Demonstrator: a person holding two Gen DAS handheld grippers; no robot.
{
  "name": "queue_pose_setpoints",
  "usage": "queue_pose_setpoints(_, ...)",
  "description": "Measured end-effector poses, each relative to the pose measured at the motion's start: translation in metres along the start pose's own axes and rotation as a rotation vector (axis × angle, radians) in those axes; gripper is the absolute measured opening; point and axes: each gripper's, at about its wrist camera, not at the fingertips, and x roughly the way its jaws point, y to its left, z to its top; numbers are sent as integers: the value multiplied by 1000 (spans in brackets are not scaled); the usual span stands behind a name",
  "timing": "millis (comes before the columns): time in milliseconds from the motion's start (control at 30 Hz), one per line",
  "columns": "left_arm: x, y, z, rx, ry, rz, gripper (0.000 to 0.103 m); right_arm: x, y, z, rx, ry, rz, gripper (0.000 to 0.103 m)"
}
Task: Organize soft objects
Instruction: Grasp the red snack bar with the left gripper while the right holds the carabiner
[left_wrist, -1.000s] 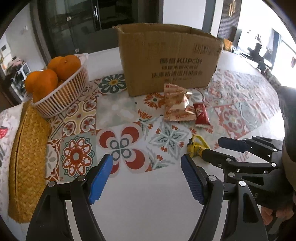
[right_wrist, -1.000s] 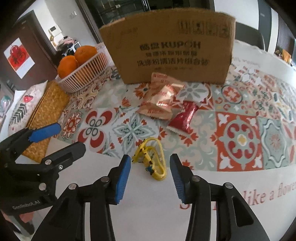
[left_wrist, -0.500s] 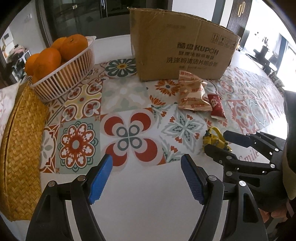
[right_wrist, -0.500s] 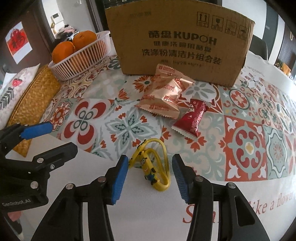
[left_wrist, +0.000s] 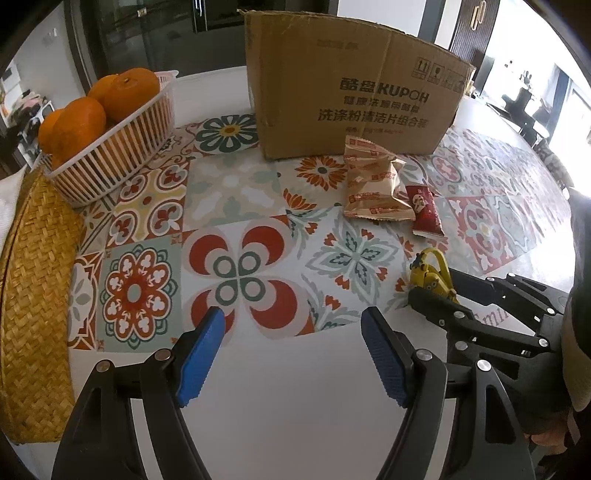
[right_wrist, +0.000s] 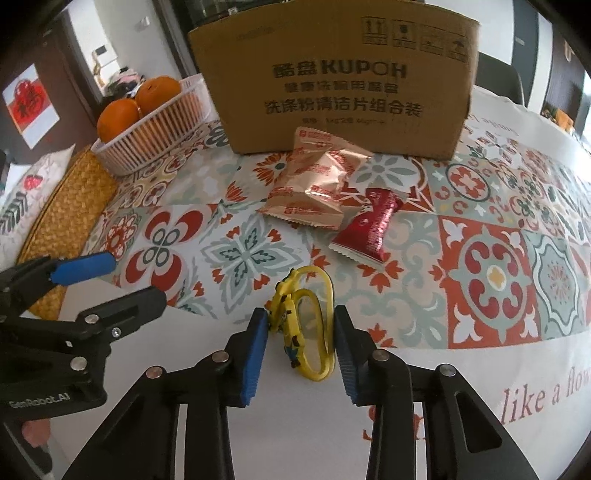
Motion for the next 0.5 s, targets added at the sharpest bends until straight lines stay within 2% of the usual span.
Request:
queue_pose_setpoints(267,-2,-11,4,13,-5,-27,75,-18,-14,-1,66,-41,-5,36)
queue_pose_setpoints(500,-6,-26,14,42,-24,-65,73,-37,-34,2,130,-77,-67,36)
